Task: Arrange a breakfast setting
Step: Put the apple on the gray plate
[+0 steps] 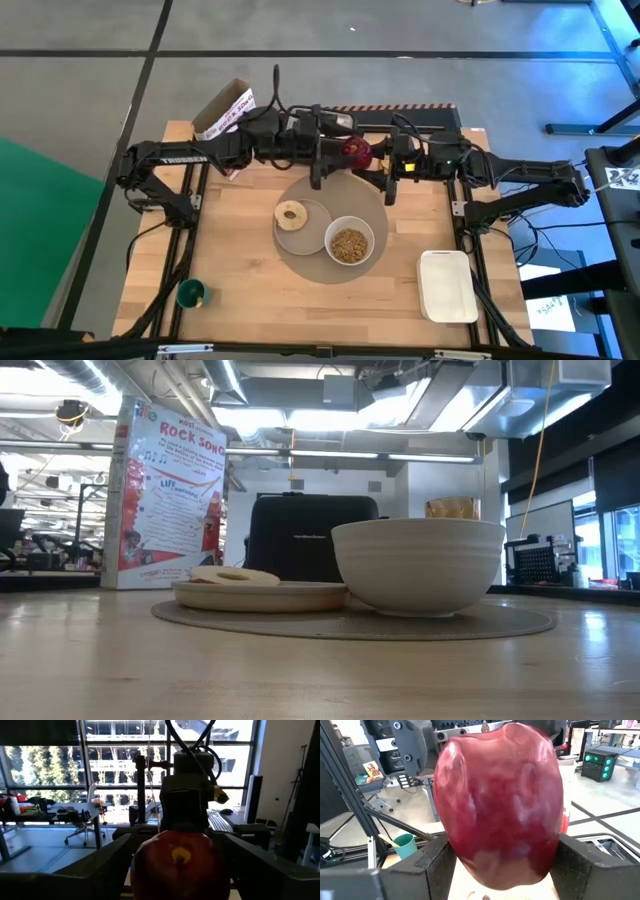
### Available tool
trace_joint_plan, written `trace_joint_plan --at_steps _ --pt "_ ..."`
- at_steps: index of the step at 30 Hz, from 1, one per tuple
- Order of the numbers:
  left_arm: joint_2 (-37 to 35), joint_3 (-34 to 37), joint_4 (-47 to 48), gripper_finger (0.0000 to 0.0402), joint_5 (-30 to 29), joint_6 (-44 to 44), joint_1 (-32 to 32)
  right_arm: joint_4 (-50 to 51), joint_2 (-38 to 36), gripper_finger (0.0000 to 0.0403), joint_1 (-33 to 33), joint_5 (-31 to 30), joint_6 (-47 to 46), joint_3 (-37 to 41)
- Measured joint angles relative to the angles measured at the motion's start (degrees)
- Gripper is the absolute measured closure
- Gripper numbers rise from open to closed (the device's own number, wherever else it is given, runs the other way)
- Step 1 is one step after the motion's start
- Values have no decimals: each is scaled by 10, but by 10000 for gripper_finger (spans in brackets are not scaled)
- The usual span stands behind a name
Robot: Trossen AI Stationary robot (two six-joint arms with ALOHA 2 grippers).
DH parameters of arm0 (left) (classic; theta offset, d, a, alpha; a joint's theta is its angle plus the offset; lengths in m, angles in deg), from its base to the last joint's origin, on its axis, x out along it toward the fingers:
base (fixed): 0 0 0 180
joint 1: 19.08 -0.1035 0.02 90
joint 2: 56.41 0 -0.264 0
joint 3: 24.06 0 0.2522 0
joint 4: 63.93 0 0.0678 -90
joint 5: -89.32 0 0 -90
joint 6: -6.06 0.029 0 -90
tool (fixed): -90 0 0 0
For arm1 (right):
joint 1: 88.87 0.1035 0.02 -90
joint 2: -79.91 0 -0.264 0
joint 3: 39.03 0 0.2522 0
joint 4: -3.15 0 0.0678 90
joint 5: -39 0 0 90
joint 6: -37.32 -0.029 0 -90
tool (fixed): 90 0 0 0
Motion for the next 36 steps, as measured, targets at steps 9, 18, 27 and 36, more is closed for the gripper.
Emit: trace_joint_plan --at_steps 9,18,27,36 --pt "2 0 21 76 14 -5 -6 0 0 153 0 -15 3 0" --pt "5 1 30 33 21 -19 -15 -3 0 153 0 -20 4 0" --pt "5 1 37 66 21 -17 -17 -2 10 153 0 -24 6 0" --pt "5 0 52 114 34 -15 -25 0 11 150 0 -28 8 0"
